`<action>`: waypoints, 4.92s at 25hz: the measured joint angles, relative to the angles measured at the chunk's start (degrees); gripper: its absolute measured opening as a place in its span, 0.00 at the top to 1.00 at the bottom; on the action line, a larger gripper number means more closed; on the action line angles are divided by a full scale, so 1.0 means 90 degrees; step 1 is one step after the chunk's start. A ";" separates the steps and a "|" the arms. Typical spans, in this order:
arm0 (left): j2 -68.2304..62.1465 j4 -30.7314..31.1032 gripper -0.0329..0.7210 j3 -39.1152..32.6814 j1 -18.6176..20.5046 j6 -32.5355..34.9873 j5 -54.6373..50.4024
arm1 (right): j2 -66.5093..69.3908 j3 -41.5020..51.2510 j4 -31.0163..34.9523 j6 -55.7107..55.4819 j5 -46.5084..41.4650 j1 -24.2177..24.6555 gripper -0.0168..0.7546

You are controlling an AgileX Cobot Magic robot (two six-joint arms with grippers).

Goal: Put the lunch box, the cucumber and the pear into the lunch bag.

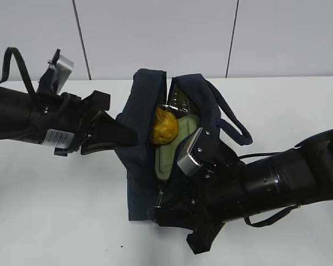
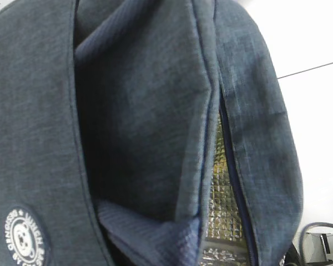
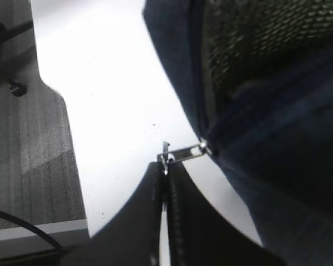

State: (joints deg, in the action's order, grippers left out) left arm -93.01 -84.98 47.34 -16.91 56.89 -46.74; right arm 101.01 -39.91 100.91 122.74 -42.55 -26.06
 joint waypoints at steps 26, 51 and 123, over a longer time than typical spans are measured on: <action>0.0000 0.0251 0.84 0.0034 0.0000 0.0467 -0.0606 | -0.1677 0.0071 -0.0638 -0.0873 0.0382 0.0000 0.97; 0.0041 0.0442 0.35 0.0034 0.0000 0.1236 -0.1122 | -0.2409 0.0071 -0.0583 -0.0910 0.0786 0.0000 0.97; 0.0055 0.0721 0.98 0.0065 0.0006 0.1375 -0.1597 | 0.0561 -0.3506 0.0172 -0.0248 0.2455 0.1224 0.97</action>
State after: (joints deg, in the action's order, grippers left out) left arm -92.52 -78.49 47.93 -16.85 69.27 -61.11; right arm 106.06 -71.47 102.46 120.51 -20.46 -15.04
